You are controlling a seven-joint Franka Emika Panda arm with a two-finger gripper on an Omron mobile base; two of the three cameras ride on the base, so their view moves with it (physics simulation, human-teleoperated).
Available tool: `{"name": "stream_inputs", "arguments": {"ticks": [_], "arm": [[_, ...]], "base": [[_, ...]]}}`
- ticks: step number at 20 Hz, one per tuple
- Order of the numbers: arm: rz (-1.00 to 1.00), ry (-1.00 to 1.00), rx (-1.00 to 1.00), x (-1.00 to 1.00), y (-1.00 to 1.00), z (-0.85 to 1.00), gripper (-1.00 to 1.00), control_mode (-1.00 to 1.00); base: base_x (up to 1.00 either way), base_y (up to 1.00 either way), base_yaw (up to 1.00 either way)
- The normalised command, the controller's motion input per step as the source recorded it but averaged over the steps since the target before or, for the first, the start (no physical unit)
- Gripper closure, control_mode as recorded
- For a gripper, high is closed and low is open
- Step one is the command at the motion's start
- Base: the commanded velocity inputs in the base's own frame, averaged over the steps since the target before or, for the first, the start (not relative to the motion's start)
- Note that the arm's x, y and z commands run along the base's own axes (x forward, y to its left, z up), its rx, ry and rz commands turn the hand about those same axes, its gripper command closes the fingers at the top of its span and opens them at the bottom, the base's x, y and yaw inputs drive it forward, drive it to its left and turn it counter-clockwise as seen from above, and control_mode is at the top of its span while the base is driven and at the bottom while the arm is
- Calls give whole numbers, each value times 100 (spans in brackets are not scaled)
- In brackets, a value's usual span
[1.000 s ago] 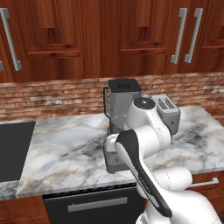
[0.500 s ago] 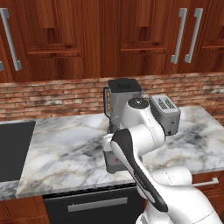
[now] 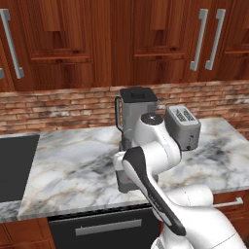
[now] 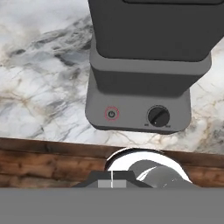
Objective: Grab the lime and onion from the fridge, place them in the blender, close the lid, and turn on the blender to create a marinade.
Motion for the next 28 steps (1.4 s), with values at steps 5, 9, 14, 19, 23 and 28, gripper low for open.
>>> {"name": "stream_inputs", "arguments": {"ticks": [5,9,14,19,23,28], "arm": [[0,0,0,13,0,-19,100,-100],[0,0,0,8,0,-21,100,-100],[0,0,0,10,0,-19,100,-100],[0,0,0,8,0,-16,100,-100],[0,0,0,7,0,-13,100,-100],[0,0,0,5,7,-12,100,-100]], "base": [[0,0,0],[0,0,0],[0,0,0],[0,0,0],[0,0,0],[0,0,0]]}}
